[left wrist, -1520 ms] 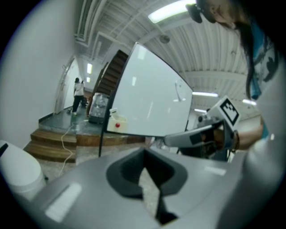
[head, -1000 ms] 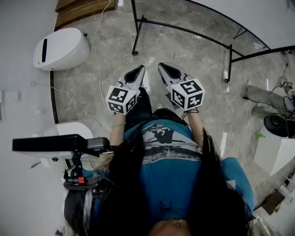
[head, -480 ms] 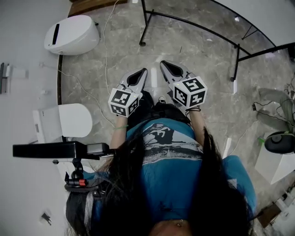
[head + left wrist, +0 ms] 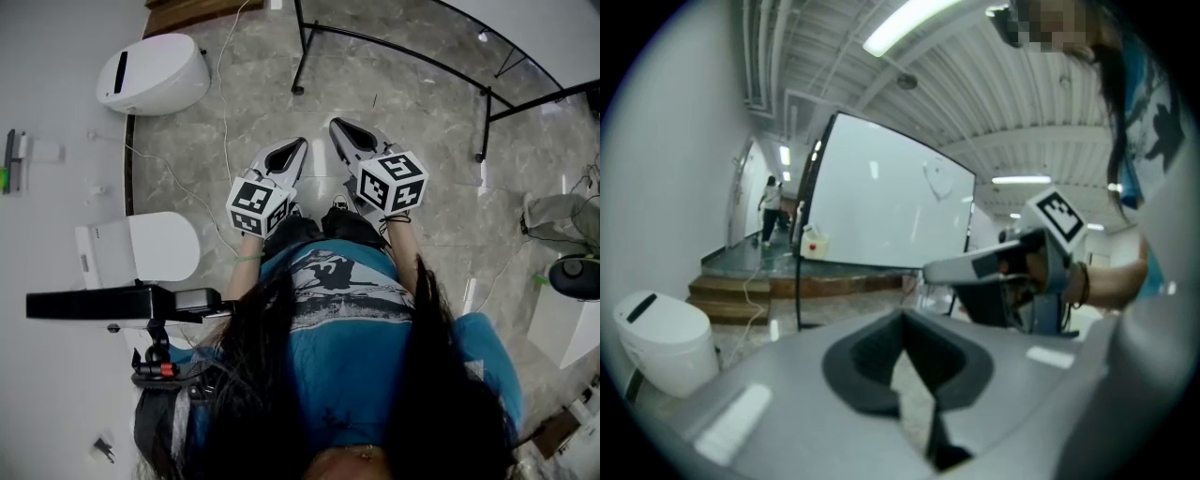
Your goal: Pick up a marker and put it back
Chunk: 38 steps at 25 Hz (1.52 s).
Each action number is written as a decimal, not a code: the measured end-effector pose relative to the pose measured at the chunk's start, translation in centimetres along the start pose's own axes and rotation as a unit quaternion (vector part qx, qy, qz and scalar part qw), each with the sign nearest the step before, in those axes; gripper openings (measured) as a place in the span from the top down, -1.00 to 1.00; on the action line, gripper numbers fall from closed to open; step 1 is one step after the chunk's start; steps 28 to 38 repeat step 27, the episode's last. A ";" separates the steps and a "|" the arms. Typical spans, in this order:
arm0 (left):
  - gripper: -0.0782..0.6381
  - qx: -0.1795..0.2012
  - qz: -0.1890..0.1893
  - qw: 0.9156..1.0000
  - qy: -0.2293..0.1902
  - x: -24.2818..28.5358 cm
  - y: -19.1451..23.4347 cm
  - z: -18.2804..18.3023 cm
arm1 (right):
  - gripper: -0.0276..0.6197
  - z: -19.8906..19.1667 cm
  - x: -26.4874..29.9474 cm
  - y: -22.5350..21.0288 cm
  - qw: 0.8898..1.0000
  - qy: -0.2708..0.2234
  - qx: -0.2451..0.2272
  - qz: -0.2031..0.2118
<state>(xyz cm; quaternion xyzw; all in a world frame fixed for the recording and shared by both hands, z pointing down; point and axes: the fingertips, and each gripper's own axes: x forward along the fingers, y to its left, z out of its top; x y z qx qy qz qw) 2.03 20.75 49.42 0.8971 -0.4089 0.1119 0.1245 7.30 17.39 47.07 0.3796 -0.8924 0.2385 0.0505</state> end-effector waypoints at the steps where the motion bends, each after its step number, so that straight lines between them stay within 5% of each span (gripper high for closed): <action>1: 0.77 0.001 -0.002 1.000 0.002 -0.5 0.5 0.0 | 0.87 0.0 0.4 0.4 1.000 0.000 0.001 -0.003; 20: 0.77 -0.003 -0.015 1.000 -0.019 -5.1 7.8 0.7 | 0.87 -0.2 6.0 6.1 1.000 0.010 -0.006 -0.026; 38: 0.77 -0.004 -0.018 1.000 -0.021 -4.9 7.8 1.0 | 0.87 0.1 6.0 6.0 1.000 0.009 -0.007 -0.028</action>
